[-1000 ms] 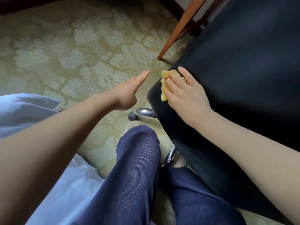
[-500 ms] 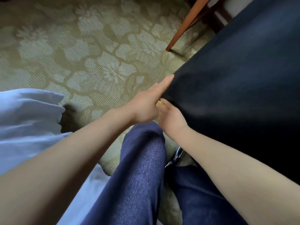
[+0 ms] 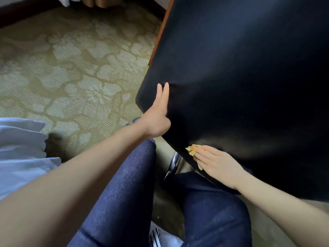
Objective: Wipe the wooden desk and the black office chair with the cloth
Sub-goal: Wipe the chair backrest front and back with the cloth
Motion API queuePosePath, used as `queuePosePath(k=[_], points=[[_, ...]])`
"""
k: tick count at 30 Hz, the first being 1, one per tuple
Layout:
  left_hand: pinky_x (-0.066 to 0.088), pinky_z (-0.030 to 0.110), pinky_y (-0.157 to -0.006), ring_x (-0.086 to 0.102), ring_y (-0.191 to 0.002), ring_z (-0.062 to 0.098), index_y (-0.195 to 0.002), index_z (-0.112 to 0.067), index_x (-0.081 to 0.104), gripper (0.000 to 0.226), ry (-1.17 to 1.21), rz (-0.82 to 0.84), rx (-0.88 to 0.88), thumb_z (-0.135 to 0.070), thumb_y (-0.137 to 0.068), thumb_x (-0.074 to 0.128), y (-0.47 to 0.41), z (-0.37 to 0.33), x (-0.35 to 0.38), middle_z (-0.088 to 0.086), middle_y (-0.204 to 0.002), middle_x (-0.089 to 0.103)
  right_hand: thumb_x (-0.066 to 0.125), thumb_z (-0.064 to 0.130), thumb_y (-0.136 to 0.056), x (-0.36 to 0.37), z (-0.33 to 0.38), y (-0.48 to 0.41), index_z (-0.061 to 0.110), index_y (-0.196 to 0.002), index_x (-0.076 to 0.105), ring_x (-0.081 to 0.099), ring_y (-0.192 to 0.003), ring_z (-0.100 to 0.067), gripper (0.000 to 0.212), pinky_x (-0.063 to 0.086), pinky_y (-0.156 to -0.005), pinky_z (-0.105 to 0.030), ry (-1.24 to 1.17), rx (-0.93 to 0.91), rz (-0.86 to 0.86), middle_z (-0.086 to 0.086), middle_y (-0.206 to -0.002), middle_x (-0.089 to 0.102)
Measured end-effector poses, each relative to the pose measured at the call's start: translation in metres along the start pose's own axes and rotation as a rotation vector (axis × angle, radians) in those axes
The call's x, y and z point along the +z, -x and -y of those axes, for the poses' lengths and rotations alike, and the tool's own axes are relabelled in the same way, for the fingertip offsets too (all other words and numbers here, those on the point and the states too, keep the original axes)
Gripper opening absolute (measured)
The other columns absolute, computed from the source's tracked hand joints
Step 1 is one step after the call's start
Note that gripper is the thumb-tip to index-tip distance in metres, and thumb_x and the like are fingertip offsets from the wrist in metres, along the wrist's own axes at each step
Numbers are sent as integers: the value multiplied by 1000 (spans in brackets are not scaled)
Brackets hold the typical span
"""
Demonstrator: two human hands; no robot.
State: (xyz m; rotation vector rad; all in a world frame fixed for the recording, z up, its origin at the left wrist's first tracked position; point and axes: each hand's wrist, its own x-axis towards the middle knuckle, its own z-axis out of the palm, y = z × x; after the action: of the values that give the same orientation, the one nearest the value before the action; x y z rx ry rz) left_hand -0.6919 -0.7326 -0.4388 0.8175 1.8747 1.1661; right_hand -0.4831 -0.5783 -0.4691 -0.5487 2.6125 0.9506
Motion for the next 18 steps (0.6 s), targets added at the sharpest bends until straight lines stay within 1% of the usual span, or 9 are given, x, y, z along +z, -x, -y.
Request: queuePosePath(k=[2,4,6,9,11,12,14,16,18], points=[[38,13,-76,21,-140,17,-149,-27,-17,99,-31,-17,28,16,-80,38,9,-8,9,-8,-154,-30,35,6,-98,-13,-10,26,4,-119,65,52,-125,-25,36,14,-114,-39,-36,115,-119,-11,-132,57],[42,14,-75,25,-135,15,-150,-28,-16,99,-45,-26,44,16,-79,38,15,-12,14,-9,-155,-29,23,1,-101,-31,-22,38,2,-121,62,55,-122,-25,43,17,-113,-39,-40,220,-216,-12,-130,58],[38,7,-78,22,-132,8,-150,-25,-15,99,-54,-27,75,17,-78,37,19,-18,20,-7,-155,-28,36,-1,-99,-51,-34,47,1,-120,63,56,-121,-26,35,20,-113,-38,2,300,-339,-13,-127,61],[28,-7,-64,22,-118,4,-150,-21,-15,97,-62,-16,92,18,-79,37,21,-24,28,-4,-156,-26,52,-2,-94,-70,-48,47,2,-116,66,51,-123,-25,26,27,-112,-35,77,409,-531,-12,-120,65],[23,-11,-65,21,-120,-7,-150,-19,-17,96,-35,0,81,18,-79,36,18,-24,32,-3,-156,-26,58,-1,-92,-74,-50,40,5,-112,69,51,-121,-23,23,35,-108,-33,75,467,-602,-10,-117,67],[20,-13,-68,14,-125,-12,-149,-19,-18,96,-25,5,77,18,-79,36,17,-24,34,-3,-156,-26,59,-1,-92,-73,-48,35,5,-112,69,54,-121,-22,23,39,-106,-33,74,484,-616,-9,-117,67],[14,-15,-70,4,-133,-8,-148,-17,-20,96,-32,16,74,18,-80,37,14,-22,38,-2,-155,-28,57,-1,-93,-62,-41,25,4,-116,67,55,-121,-21,26,39,-106,-33,77,489,-597,-9,-120,65],[15,-13,-70,14,-124,-11,-147,-16,-22,96,-67,21,92,17,-82,40,12,-21,40,0,-155,-30,52,-2,-94,-45,-30,17,2,-122,62,51,-127,-22,30,33,-111,-35,78,460,-519,-11,-127,61],[14,-15,-70,8,-116,-20,-147,-16,-24,97,-137,14,114,16,-82,41,8,-16,41,1,-154,-31,50,1,-95,-27,-18,8,-1,-127,57,42,-133,-24,33,27,-113,-38,69,413,-407,-14,-135,54]])
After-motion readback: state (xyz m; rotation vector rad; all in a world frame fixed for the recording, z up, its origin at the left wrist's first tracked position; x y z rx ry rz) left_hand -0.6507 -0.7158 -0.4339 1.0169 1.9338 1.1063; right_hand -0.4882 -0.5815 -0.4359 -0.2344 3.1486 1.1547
